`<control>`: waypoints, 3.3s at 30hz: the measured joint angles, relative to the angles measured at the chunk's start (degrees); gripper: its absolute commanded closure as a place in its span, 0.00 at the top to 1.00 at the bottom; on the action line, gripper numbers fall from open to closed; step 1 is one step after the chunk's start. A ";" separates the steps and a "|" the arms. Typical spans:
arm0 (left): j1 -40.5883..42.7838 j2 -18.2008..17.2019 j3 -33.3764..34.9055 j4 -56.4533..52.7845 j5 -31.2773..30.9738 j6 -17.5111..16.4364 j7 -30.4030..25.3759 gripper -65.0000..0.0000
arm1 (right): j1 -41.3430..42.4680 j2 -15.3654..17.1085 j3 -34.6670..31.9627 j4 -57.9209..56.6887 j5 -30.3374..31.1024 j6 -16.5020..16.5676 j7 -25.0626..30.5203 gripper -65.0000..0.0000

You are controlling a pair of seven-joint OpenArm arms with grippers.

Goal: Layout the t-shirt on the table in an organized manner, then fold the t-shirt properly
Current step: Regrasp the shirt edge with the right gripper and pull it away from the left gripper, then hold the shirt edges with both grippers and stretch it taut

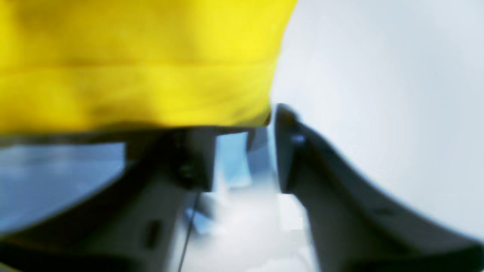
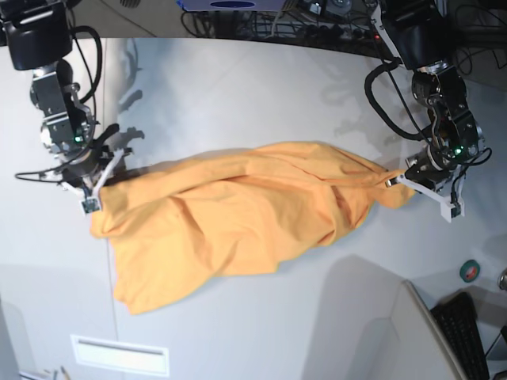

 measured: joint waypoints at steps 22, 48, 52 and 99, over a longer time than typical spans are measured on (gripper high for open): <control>5.25 0.20 0.26 18.01 -0.20 0.00 0.76 0.00 | -17.77 2.08 0.22 53.02 0.11 6.64 -51.15 0.00; -2.45 0.11 7.28 -1.03 0.04 7.56 -6.71 0.00 | 26.86 -4.15 0.17 -12.07 0.31 9.44 -34.34 0.00; -2.56 0.09 7.41 -1.07 -0.02 7.52 -6.67 0.00 | 29.68 -5.77 -0.28 -19.15 0.28 9.42 -26.43 0.00; 8.63 -0.68 7.15 10.60 -0.35 7.39 -6.58 0.00 | -5.27 -3.30 30.97 23.43 16.85 20.68 -33.73 0.00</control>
